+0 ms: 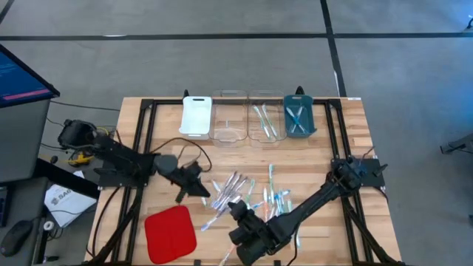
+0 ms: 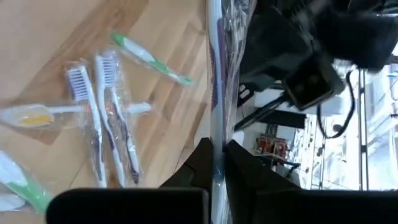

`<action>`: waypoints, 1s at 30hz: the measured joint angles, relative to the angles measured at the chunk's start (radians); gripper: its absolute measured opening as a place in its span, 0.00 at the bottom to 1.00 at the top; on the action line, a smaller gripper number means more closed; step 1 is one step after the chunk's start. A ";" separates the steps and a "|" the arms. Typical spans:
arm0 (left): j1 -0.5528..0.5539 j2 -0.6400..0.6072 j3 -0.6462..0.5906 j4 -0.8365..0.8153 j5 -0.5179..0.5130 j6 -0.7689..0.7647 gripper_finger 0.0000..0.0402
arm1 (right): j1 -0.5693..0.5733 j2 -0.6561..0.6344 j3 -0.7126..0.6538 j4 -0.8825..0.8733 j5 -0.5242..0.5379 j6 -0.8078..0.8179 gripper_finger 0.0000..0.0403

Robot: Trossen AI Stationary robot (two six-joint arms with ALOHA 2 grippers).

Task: Pick & Place Toothbrushes
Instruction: Put the violet toothbrush into the white bin

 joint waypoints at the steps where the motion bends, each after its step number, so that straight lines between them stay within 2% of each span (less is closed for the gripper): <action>1: 0.039 -0.008 -0.007 0.002 0.055 -0.047 0.02 | -0.001 0.000 0.000 0.000 0.015 -0.008 0.03; 6: 0.191 -0.048 -0.013 0.009 0.316 -0.172 0.02 | -0.022 0.000 0.000 0.000 0.120 -0.051 0.03; 10: 0.255 -0.083 -0.013 0.013 0.425 -0.210 0.02 | -0.042 0.000 0.000 0.000 0.141 -0.053 0.03; 17: 0.276 -0.185 -0.013 0.026 0.433 -0.208 0.02 | -0.052 -0.002 -0.001 0.063 0.143 -0.149 0.03; 26: 0.254 -0.316 -0.013 0.026 0.427 -0.210 0.02 | -0.077 -0.006 -0.001 0.504 0.121 -0.575 0.03; 30: 0.218 -0.342 -0.013 0.024 0.481 -0.239 0.02 | -0.100 -0.006 -0.001 0.649 0.081 -0.715 0.03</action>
